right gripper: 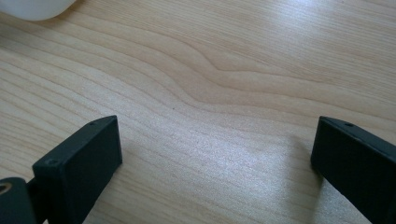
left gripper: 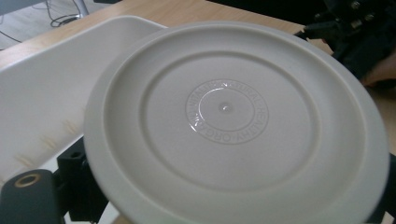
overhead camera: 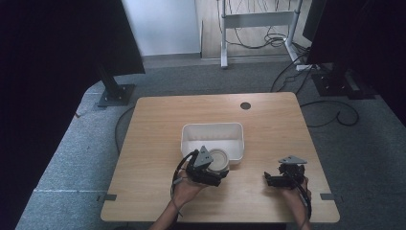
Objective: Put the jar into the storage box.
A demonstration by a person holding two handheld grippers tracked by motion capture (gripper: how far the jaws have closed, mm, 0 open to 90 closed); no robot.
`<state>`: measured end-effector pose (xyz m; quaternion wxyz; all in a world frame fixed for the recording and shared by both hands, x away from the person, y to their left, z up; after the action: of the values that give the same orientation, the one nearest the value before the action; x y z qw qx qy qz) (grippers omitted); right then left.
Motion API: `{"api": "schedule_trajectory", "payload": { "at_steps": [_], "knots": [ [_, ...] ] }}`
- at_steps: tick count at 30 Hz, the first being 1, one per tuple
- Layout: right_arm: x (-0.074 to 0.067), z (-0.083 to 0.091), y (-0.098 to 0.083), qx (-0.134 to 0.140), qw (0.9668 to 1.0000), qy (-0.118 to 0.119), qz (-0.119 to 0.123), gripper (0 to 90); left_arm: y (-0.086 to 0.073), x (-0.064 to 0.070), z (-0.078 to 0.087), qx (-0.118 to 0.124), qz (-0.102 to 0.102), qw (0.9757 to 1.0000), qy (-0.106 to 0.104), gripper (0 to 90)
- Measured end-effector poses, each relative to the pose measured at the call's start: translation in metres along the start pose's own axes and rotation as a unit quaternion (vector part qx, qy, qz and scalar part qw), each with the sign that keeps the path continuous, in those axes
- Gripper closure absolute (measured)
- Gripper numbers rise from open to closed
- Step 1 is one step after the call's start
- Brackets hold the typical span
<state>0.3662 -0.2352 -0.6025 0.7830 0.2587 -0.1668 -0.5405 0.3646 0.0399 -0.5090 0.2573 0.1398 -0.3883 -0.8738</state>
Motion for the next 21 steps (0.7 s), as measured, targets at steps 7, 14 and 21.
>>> {"api": "schedule_trajectory", "payload": {
  "at_steps": [7,14,21],
  "knots": [
    [0.000,0.000,0.000,0.000,1.0000,0.000,0.000,1.3,0.007,-0.012,-0.001,0.005,0.003,0.9998,0.017,10.2],
    [0.000,0.000,0.000,0.000,1.0000,0.000,0.000,1.3,0.011,-0.023,-0.003,0.011,0.011,0.9994,0.031,10.2],
    [0.000,0.000,0.000,0.000,1.0000,0.000,0.000,1.3,0.017,-0.033,-0.006,0.017,0.022,0.9988,0.040,10.2]
  ]
}}
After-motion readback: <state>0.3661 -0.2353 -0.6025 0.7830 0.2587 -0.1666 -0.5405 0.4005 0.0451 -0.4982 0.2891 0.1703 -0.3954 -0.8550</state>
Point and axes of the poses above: each handheld gripper's, and its own axes: z roughly backward along the jaws, y roughly out of its top, x roughly to its right, the point moved 6 cm from there along -z, roughly forward along the jaws, and after that the axes turned 10 degrees about -x, right-handed, at the moved point
